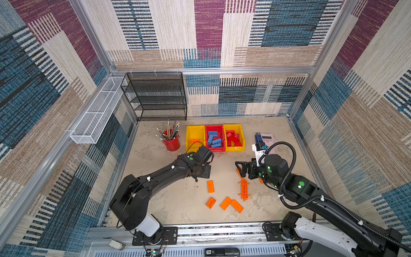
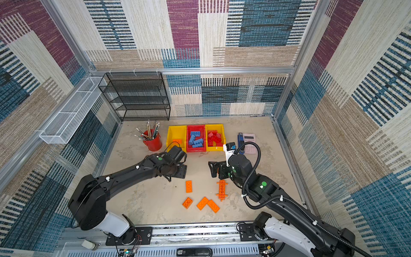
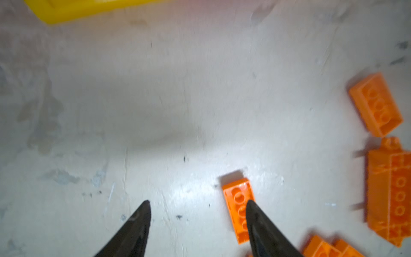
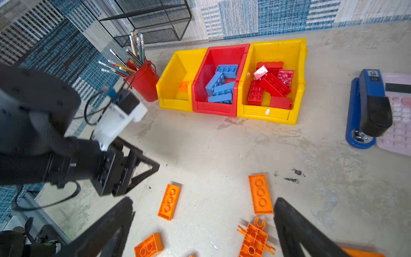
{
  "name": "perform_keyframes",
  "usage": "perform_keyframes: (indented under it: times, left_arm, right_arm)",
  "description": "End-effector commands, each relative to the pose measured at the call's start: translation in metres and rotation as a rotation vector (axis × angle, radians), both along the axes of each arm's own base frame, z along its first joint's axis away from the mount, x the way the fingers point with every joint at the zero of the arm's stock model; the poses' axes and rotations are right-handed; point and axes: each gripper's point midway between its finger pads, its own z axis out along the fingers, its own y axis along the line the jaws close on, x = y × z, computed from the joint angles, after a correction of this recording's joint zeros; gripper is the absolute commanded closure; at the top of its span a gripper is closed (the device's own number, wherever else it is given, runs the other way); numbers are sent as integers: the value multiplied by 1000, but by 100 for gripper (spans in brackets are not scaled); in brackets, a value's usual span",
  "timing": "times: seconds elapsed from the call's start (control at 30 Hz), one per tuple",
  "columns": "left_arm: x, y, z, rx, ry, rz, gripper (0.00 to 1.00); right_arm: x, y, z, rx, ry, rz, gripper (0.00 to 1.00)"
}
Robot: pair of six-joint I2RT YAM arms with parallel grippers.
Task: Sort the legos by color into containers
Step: 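Move the left gripper back over the remaining orange bricks, then lower the left gripper onto an orange 2x3 brick and close it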
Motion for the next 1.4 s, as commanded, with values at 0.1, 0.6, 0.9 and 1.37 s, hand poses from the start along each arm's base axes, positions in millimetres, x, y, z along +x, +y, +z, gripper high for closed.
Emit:
perform_keyframes:
  times: [0.1, 0.6, 0.9, 1.37]
  left_arm:
    - [-21, -2, -4, -97, -52, 86, 31]
    - [-30, -53, -30, -68, 5, -7, 32]
    - [-37, -51, -54, -17, 55, -5, 40]
    - [-40, -44, -69, 42, 77, -18, 65]
  right_arm:
    - [-12, -3, -11, 27, 41, 10, 1]
    - [-21, -14, -15, 49, 52, -20, 1]
    - [-21, -15, -18, 41, 50, -22, 1]
    - [-16, -7, -19, 39, 50, -6, 1]
